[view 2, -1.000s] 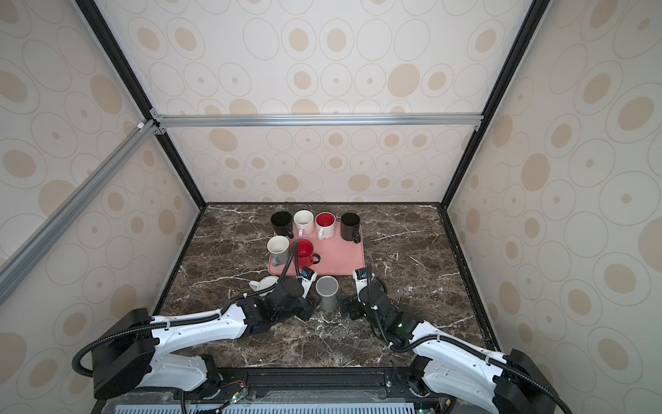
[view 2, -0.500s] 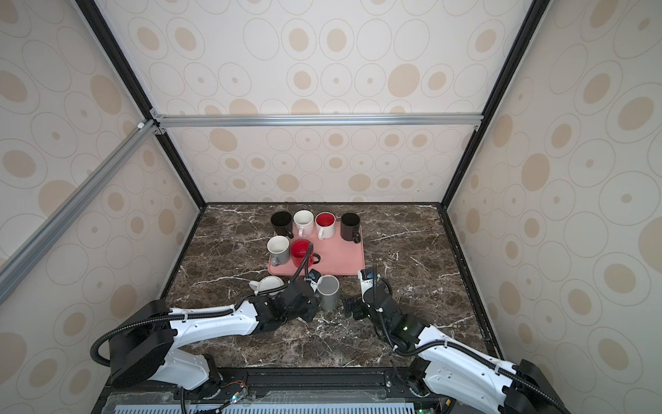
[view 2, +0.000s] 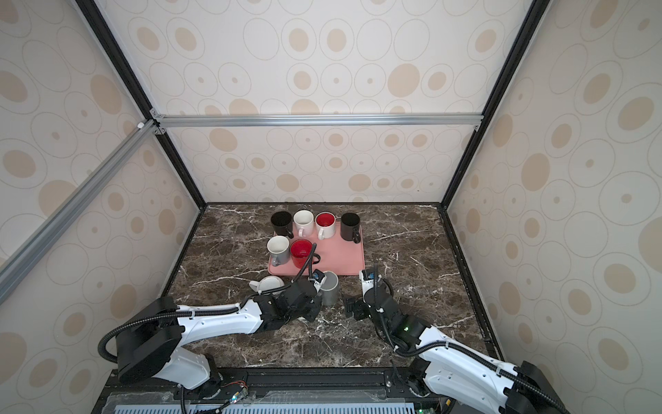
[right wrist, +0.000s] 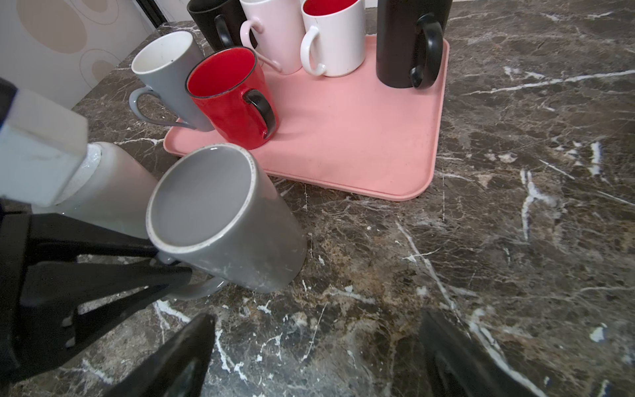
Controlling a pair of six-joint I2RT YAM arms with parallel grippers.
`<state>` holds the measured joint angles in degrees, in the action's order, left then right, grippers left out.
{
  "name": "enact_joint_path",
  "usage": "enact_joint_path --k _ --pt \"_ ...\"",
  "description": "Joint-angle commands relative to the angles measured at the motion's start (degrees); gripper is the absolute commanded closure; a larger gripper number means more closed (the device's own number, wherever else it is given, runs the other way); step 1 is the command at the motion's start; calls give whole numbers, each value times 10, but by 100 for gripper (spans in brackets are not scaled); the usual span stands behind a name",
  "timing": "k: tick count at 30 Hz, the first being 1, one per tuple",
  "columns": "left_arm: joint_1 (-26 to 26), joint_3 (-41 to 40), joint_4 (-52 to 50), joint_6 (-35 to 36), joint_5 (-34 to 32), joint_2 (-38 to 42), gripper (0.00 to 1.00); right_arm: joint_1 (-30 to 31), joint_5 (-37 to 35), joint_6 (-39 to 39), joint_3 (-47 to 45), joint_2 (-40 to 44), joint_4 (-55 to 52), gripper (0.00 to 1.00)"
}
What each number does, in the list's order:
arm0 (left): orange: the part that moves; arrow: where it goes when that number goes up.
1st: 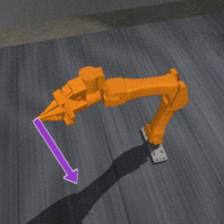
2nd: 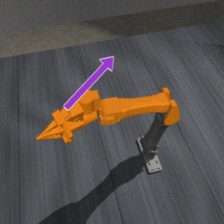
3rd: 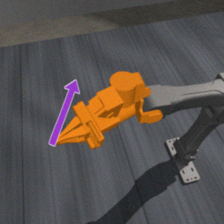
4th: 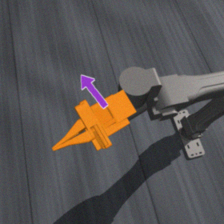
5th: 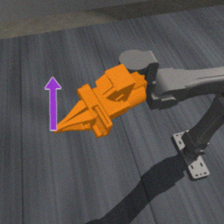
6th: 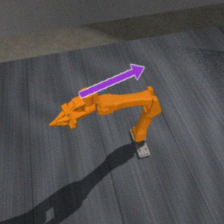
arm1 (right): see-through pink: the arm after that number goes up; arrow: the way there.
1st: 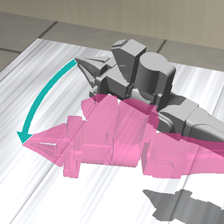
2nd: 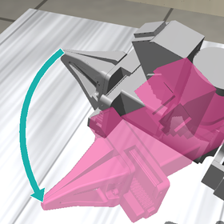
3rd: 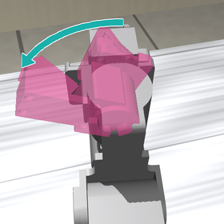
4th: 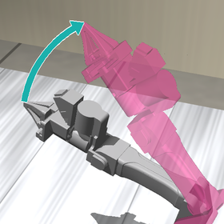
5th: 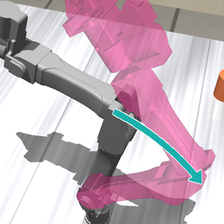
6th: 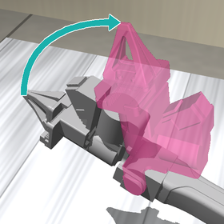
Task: Turn the mug right side up
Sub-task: Pick up the mug from the center of the table.
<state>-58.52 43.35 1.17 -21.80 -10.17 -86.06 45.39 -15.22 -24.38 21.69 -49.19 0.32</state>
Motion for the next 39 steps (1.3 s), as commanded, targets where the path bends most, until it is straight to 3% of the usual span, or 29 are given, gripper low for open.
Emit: enact_joint_path --k 1,14,24,31,39 --pt "-2 17 11 10 2 -2 100 -3 -7 -9 -7 11 -8 4" --pt "-1 -58 125 -13 -25 134 100 -3 59 -19 -11 78 41 5" --pt "2 -137 282 -27 -62 290 100 -3 204 -41 -19 91 164 8" --pt "3 -182 431 -16 -53 371 100 -3 291 -77 -11 53 279 9" --pt "3 -196 573 -22 5 376 100 -3 327 -110 24 -19 394 9"
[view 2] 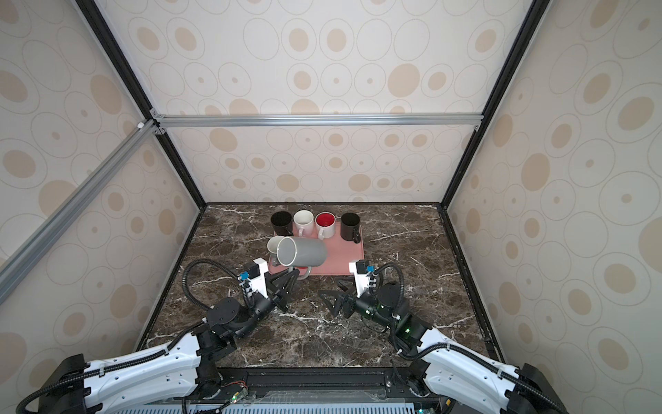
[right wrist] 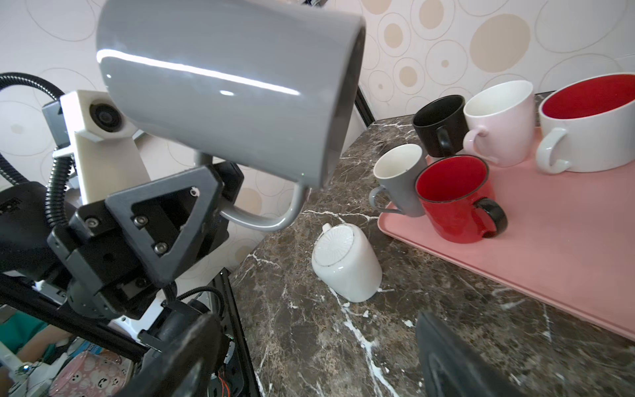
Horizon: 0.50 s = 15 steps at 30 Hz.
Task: Turn the mug right side up
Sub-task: Pick up the mug from the center of the table, then place the mug on the tray.
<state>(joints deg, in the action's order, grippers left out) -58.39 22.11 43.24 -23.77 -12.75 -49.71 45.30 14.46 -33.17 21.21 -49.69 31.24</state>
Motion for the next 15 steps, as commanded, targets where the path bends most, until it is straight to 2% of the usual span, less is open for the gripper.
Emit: enact_joint_path --k 1,6,15 --pt "1 16 163 -3 37 11 100 -3 35 -24 34 -23 100 10" --pt "1 20 214 -13 61 4 100 -2 77 -54 70 -79 189 11" --pt "1 24 234 -19 80 8 100 -10 166 -131 118 -169 327 14"
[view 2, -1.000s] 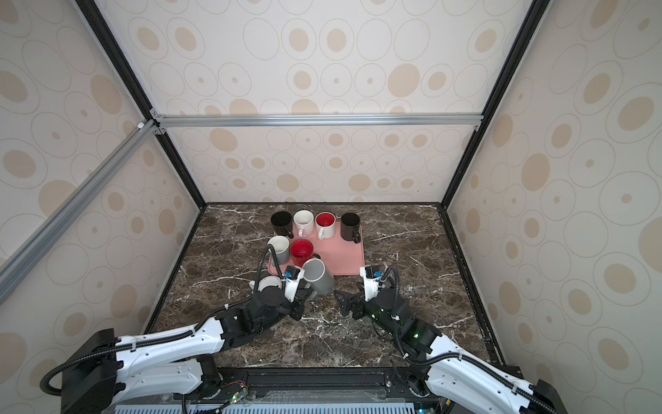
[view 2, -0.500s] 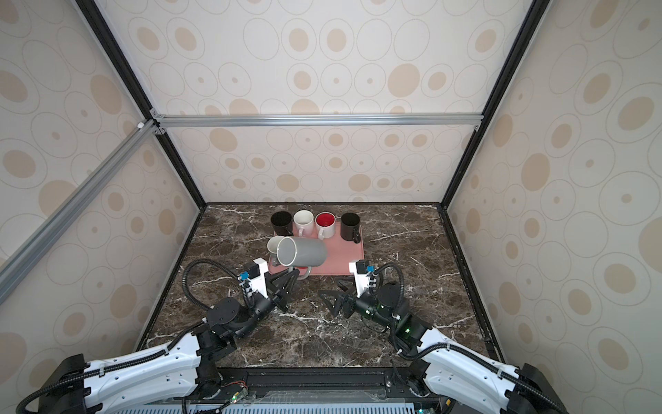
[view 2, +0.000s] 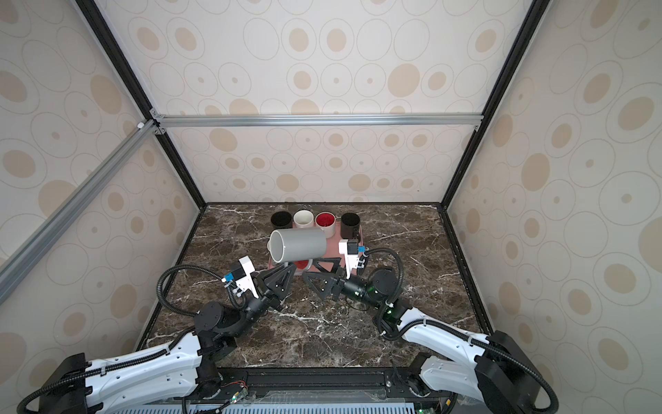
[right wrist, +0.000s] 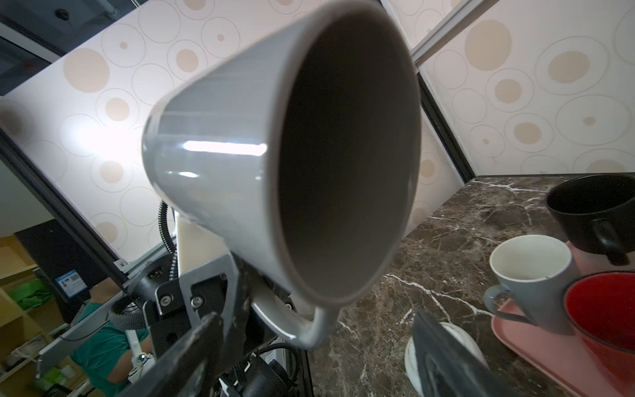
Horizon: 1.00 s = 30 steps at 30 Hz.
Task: Turn the mug right side up
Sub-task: Place the mug on the tray.
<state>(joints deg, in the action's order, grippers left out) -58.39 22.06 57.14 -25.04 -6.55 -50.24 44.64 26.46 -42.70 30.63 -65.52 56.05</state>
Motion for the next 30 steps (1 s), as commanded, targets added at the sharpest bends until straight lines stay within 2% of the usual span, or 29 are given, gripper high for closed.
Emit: enact_joint_path --k 1,5,9,13,18,21,23,24,26,27,30 --pt "1 25 96 -7 20 15 100 -3 52 -41 27 -17 89 16" --pt "1 22 97 -9 18 22 100 -3 74 -58 40 -33 116 25" --pt "1 22 94 -12 20 27 100 -3 84 -68 47 -42 130 39" --pt "1 25 94 -16 27 24 100 -4 84 -80 51 -49 141 61" --pt "2 25 82 -20 15 28 100 -3 85 -81 57 -45 133 80" --pt "1 34 52 -24 -2 29 100 -3 77 -68 57 -30 102 100" --pt "2 42 18 -31 -26 30 100 -3 66 -52 57 -15 67 100" --pt "1 49 -5 -33 -38 29 90 -3 57 -41 57 -6 43 100" --pt "1 56 -35 -36 -53 29 56 -3 36 -15 55 16 -7 100" --pt "2 54 -37 -37 -56 31 44 -3 22 -2 53 28 -33 100" --pt "2 47 -53 -39 -75 39 25 -3 -21 36 58 63 -129 100"
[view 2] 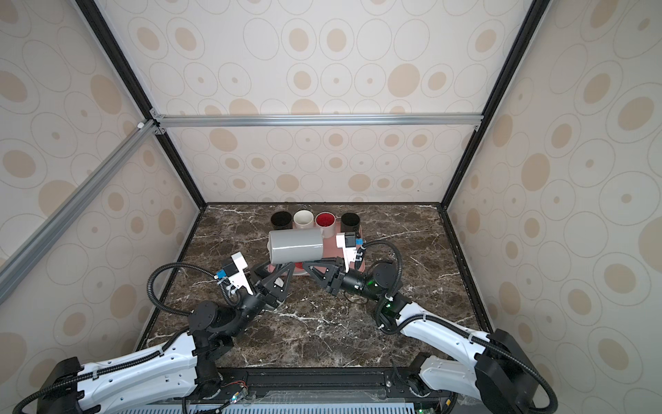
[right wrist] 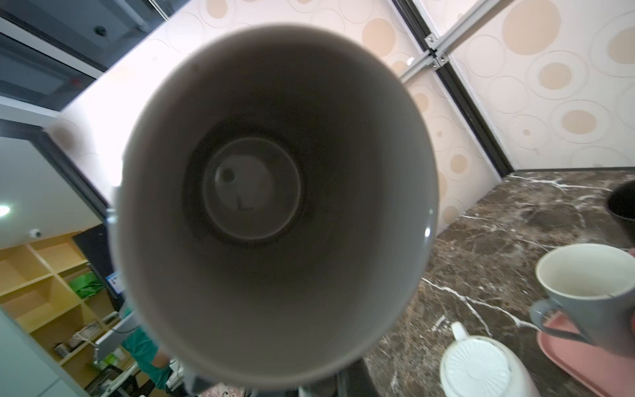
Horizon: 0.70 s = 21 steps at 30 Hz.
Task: Turn the mug right side up
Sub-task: Place the mug on the tray.
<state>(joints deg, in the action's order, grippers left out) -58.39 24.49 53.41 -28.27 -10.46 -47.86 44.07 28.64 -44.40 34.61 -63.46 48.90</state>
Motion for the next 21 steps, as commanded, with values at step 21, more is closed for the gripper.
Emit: enact_joint_path --k 21 --pt "2 -35 -167 8 -177 128 1 -1 -471 360 210 -37 -648 100"
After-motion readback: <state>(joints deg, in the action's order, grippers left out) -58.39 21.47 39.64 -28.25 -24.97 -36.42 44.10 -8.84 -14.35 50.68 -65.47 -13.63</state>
